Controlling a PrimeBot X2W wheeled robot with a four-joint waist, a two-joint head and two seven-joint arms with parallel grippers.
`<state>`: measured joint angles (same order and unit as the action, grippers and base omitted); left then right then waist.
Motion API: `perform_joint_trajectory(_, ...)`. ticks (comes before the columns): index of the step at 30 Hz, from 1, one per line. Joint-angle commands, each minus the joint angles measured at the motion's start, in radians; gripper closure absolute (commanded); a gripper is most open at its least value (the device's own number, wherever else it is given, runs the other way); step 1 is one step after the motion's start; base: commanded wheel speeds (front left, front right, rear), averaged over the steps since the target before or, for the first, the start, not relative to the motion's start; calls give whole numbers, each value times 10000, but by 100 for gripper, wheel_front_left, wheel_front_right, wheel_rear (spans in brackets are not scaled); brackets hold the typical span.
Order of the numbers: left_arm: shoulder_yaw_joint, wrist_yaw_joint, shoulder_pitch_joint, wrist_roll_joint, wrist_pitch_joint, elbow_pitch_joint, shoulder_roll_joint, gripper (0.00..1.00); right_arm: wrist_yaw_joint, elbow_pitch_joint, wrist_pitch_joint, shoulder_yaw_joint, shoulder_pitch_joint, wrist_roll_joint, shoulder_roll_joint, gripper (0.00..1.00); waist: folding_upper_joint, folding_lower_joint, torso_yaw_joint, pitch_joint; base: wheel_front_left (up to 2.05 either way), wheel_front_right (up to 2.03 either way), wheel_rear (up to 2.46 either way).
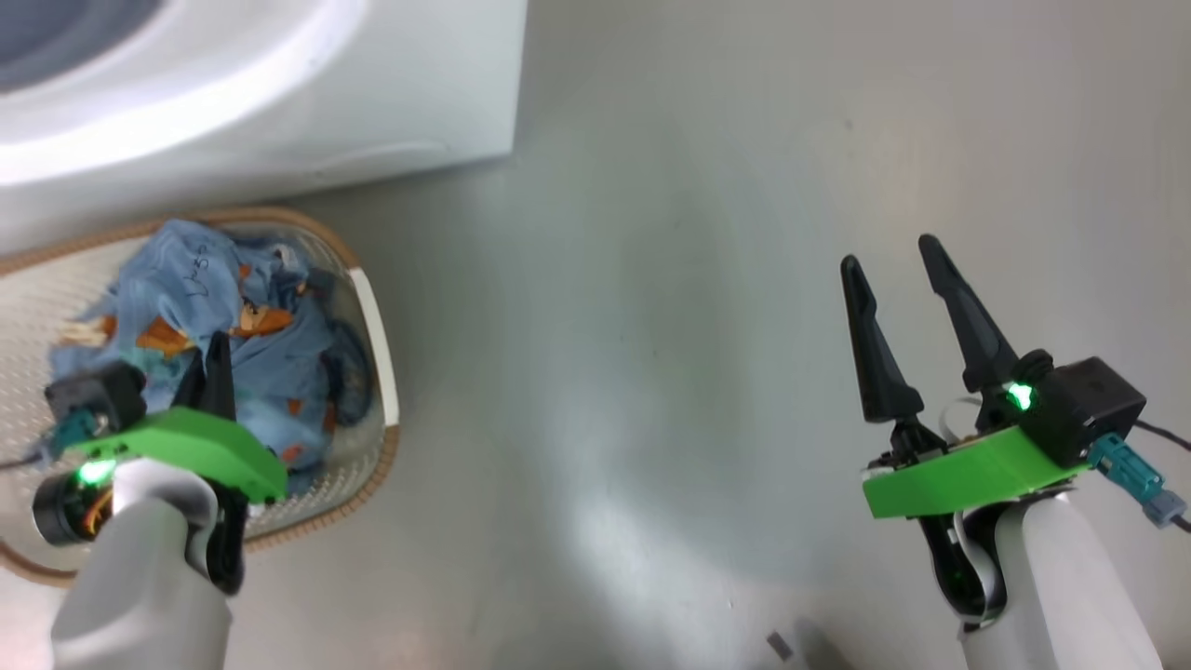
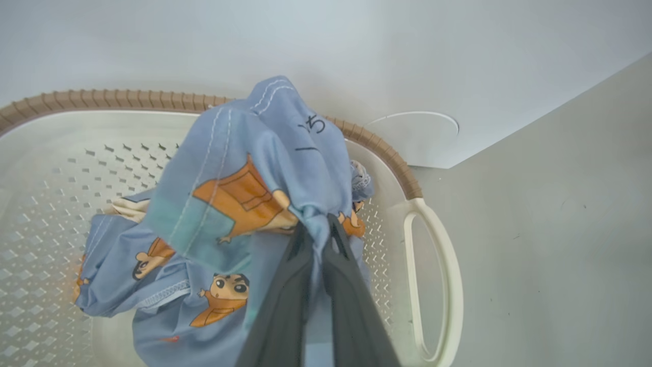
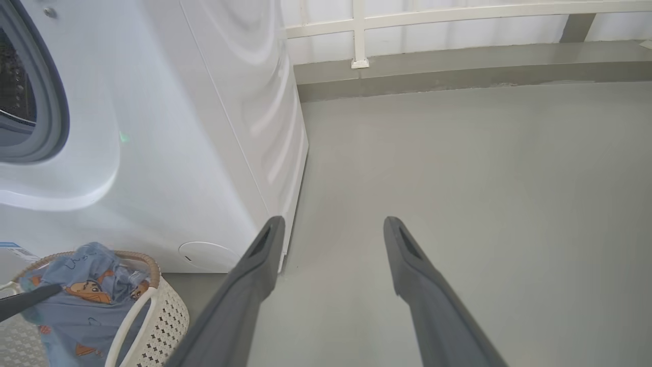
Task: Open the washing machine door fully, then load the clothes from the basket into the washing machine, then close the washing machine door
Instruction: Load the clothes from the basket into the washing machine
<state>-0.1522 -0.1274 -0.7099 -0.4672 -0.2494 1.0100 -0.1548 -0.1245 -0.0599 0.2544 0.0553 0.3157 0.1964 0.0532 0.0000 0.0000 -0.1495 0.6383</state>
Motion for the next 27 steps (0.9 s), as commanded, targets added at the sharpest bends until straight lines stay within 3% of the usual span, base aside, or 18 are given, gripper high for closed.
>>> perform_joint_trajectory(1,379,44,685,169,-121,-546,-289,100,-62,155,74,221,-417,41,17,0,0,0,202,-844,0,0,0)
perform_joint_trajectory(27,2498,195,5117,2313,-123,-7628,795,100,-62,-174,74,81,-1451,304,171,0,0,0,874,-4128,0,0,0)
